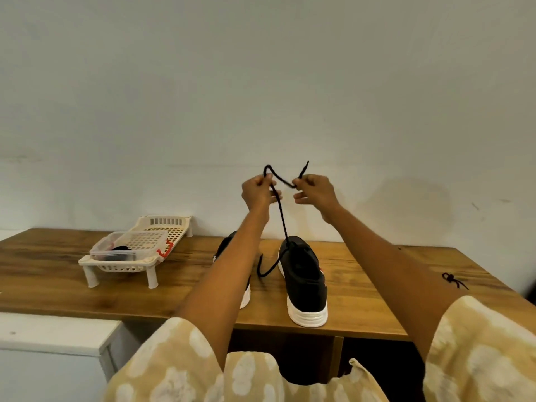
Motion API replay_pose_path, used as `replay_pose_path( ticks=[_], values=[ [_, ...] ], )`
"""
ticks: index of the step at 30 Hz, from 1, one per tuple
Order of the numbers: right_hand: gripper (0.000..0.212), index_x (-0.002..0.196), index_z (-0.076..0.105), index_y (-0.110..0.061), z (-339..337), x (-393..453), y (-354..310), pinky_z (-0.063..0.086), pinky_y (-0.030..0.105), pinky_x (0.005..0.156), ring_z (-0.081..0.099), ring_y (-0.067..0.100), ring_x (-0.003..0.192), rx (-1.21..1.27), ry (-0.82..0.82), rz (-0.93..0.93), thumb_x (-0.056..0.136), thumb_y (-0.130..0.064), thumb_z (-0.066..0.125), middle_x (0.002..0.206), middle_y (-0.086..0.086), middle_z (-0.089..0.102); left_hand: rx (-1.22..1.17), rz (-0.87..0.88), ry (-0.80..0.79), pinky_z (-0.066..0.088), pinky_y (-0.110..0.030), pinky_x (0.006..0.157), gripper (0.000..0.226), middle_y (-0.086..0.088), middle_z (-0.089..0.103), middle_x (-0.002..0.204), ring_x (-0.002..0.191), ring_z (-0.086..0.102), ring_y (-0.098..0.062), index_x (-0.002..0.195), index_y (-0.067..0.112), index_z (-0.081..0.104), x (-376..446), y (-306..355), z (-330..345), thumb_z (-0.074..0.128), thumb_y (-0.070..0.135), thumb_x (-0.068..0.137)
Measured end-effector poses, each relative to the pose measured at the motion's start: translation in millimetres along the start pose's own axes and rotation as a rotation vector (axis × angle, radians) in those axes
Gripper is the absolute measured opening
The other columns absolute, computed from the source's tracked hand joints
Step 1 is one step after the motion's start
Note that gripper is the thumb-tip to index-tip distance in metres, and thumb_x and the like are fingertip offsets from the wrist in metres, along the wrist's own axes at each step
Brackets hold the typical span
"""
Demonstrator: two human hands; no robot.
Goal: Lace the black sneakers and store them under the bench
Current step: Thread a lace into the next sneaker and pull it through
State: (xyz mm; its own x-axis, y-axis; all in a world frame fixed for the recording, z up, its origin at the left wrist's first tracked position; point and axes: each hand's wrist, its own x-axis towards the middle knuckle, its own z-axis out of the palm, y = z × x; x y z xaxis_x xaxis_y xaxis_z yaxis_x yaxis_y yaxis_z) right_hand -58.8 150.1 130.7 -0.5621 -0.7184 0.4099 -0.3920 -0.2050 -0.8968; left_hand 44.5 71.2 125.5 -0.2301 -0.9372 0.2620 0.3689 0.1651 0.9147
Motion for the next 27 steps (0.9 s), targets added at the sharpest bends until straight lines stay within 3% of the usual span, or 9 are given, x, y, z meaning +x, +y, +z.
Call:
replay_pose_path(
  ticks=[4, 8, 12, 15, 17, 19, 21, 23, 27],
  values=[
    [0.02, 0.103, 0.064, 0.004, 7, -12, 18, 0.057, 0.02, 0.058, 0.062, 0.017, 0.064, -0.059, -0.047, 0.063, 0.094, -0.013, 0.058, 0.091, 0.012, 0.062, 0.108, 0.126, 0.045, 0.05, -0.029, 0.048, 0.018, -0.002, 0.059, 0.069, 0.043, 0.048, -0.016, 0.081, 0.006, 0.061, 9, 22, 0, 0.056, 0.015, 0.095],
    [0.022, 0.104, 0.062, 0.006, 11, -18, 25, 0.056, 0.021, 0.057, 0.062, 0.018, 0.064, -0.07, -0.035, 0.087, 0.095, -0.012, 0.056, 0.094, 0.015, 0.063, 0.327, 0.238, 0.1, 0.04, -0.025, 0.06, 0.027, -0.004, 0.06, 0.069, 0.062, 0.051, -0.015, 0.075, 0.005, 0.064, 5, 16, -7, 0.053, 0.018, 0.096],
    [0.024, 0.107, 0.062, 0.008, 16, -21, 31, 0.056, 0.022, 0.06, 0.061, 0.018, 0.065, -0.106, -0.035, 0.096, 0.094, -0.011, 0.056, 0.093, 0.018, 0.065, 0.762, 0.128, -0.162, 0.043, -0.031, 0.073, 0.019, -0.016, 0.067, 0.097, 0.091, 0.062, -0.029, 0.095, 0.001, 0.068, 0, -14, -22, 0.053, 0.013, 0.094],
    [0.024, 0.109, 0.063, 0.007, 20, -26, 35, 0.054, 0.016, 0.057, 0.058, 0.013, 0.061, -0.149, -0.044, 0.104, 0.094, -0.01, 0.058, 0.09, 0.018, 0.064, 0.996, 0.02, -0.307, 0.042, -0.039, 0.096, 0.029, -0.012, 0.06, 0.115, 0.114, 0.052, -0.031, 0.113, 0.009, 0.062, -10, -26, -24, 0.049, 0.004, 0.088],
    [0.022, 0.108, 0.065, 0.006, 23, -30, 38, 0.054, 0.016, 0.059, 0.059, 0.013, 0.06, -0.2, -0.045, 0.1, 0.093, -0.01, 0.059, 0.092, 0.021, 0.067, 0.963, -0.055, -0.412, 0.032, -0.045, 0.107, 0.035, -0.006, 0.059, 0.123, 0.121, 0.047, -0.029, 0.109, 0.02, 0.065, -17, -26, -21, 0.05, 0.009, 0.079],
    [0.021, 0.105, 0.067, 0.005, 23, -34, 40, 0.056, 0.023, 0.066, 0.061, 0.016, 0.062, -0.252, -0.025, 0.098, 0.092, -0.01, 0.06, 0.094, 0.022, 0.069, 0.852, -0.085, -0.465, 0.033, -0.05, 0.107, 0.027, -0.007, 0.066, 0.116, 0.115, 0.054, -0.028, 0.089, 0.024, 0.07, -18, -34, -20, 0.054, 0.024, 0.067],
    [0.02, 0.102, 0.069, 0.003, 19, -37, 44, 0.057, 0.03, 0.074, 0.062, 0.019, 0.065, -0.273, 0.005, 0.112, 0.09, -0.011, 0.062, 0.092, 0.021, 0.07, 0.77, -0.047, -0.48, 0.037, -0.043, 0.106, 0.032, -0.009, 0.066, 0.117, 0.115, 0.056, -0.026, 0.101, 0.018, 0.072, -26, -40, -25, 0.061, 0.031, 0.074],
    [0.018, 0.099, 0.071, 0.001, 15, -40, 48, 0.058, 0.034, 0.077, 0.063, 0.02, 0.067, -0.303, 0.013, 0.121, 0.089, -0.011, 0.063, 0.087, 0.02, 0.071, 0.67, -0.007, -0.49, 0.04, -0.028, 0.099, 0.034, -0.011, 0.062, 0.124, 0.118, 0.055, -0.023, 0.119, 0.005, 0.064, -36, -45, -29, 0.062, 0.022, 0.089],
    [0.019, 0.097, 0.072, 0.0, 10, -49, 57, 0.055, 0.018, 0.06, 0.061, 0.014, 0.056, -0.342, -0.018, 0.159, 0.09, -0.013, 0.061, 0.073, 0.011, 0.066, 0.578, 0.04, -0.426, 0.048, -0.032, 0.095, 0.026, -0.01, 0.069, 0.112, 0.107, 0.062, -0.023, 0.109, 0.006, 0.069, -42, -65, -27, 0.064, 0.022, 0.089]
  ],
)
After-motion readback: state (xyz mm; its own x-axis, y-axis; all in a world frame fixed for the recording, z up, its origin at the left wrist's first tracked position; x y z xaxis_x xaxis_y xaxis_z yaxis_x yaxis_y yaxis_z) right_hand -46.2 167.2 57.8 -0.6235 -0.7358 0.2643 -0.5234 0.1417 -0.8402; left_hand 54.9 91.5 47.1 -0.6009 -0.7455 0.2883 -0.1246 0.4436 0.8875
